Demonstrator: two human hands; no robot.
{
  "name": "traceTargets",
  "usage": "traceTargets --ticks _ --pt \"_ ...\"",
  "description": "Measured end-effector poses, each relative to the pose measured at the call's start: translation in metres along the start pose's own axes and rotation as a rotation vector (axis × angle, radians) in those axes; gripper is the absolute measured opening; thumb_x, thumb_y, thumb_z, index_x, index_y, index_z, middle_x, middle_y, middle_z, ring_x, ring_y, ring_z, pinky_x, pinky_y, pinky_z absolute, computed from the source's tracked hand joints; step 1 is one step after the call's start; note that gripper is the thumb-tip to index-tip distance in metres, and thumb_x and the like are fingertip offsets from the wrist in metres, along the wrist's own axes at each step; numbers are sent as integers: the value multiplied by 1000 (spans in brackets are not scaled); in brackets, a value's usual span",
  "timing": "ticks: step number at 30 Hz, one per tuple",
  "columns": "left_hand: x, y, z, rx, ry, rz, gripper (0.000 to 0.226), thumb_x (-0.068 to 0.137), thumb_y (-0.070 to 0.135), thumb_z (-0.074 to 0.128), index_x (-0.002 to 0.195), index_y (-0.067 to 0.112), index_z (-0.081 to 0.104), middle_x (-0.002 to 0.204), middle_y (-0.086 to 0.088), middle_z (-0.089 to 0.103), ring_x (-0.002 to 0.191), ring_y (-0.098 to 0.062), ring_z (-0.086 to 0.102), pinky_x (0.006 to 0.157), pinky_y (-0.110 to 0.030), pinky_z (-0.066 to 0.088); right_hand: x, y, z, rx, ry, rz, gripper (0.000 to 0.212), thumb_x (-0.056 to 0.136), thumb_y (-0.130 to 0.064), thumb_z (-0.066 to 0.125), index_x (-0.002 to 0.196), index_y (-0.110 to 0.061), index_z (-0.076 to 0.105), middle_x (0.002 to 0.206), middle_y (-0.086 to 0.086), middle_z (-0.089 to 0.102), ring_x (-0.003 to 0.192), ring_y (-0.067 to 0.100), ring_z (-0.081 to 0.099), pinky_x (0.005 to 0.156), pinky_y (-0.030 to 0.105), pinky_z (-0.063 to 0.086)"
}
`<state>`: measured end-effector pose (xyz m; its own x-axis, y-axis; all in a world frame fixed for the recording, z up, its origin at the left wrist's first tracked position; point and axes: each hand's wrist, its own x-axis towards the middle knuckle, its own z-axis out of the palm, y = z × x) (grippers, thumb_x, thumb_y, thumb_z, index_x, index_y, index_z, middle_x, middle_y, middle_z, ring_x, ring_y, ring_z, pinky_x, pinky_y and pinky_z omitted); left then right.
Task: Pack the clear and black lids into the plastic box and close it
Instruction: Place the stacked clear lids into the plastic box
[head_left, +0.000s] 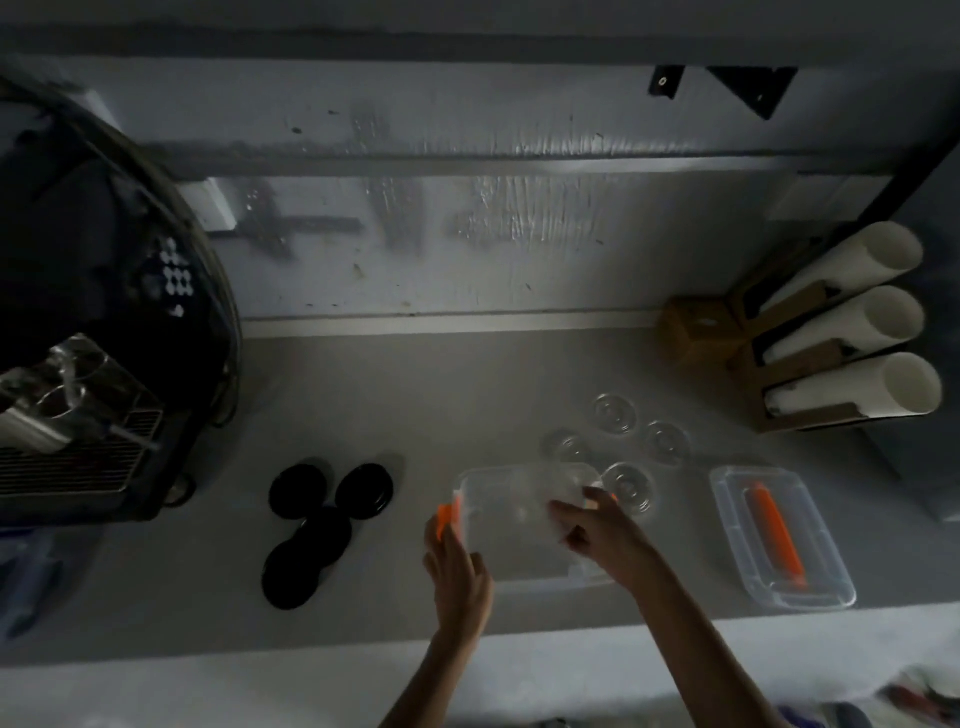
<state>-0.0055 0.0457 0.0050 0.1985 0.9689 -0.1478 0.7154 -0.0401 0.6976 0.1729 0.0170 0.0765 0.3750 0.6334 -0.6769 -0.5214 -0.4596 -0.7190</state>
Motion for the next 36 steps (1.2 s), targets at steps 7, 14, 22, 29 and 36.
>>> traceTargets --ticks 7,14,22,29,36 --pt "-18 -5 -1 -182 20 -39 56 97 -2 42 150 8 26 158 -16 20 146 -29 22 118 -35 20 44 49 34 -387 85 179 55 85 -10 73 130 -9 43 115 14 63 89 23 62 54 28 52" --pt "-19 -15 1 -226 -2 33 56 102 11 36 153 24 17 159 -6 11 147 -22 19 120 -39 23 58 68 50 -387 72 268 63 86 -4 69 139 -6 35 128 19 57 116 34 59 95 48 55" --pt "-19 -15 1 -214 11 42 61 100 8 37 153 29 14 160 -2 9 148 -21 18 118 -41 29 57 75 58 -985 186 223 69 96 -34 56 150 -3 25 156 21 24 138 35 37 111 39 39" --pt "-21 -10 -3 -213 25 51 62 100 8 37 152 32 12 160 -2 9 148 -19 18 117 -38 31 51 63 56 -1036 89 272 66 89 -47 63 137 -5 43 142 16 47 119 26 59 80 27 56" --pt "-24 -7 -8 -210 13 52 60 102 13 34 153 34 10 160 4 3 146 -20 22 112 -42 41 54 56 47 -863 90 323 48 97 -42 51 127 -4 51 127 15 59 108 28 65 91 36 58"
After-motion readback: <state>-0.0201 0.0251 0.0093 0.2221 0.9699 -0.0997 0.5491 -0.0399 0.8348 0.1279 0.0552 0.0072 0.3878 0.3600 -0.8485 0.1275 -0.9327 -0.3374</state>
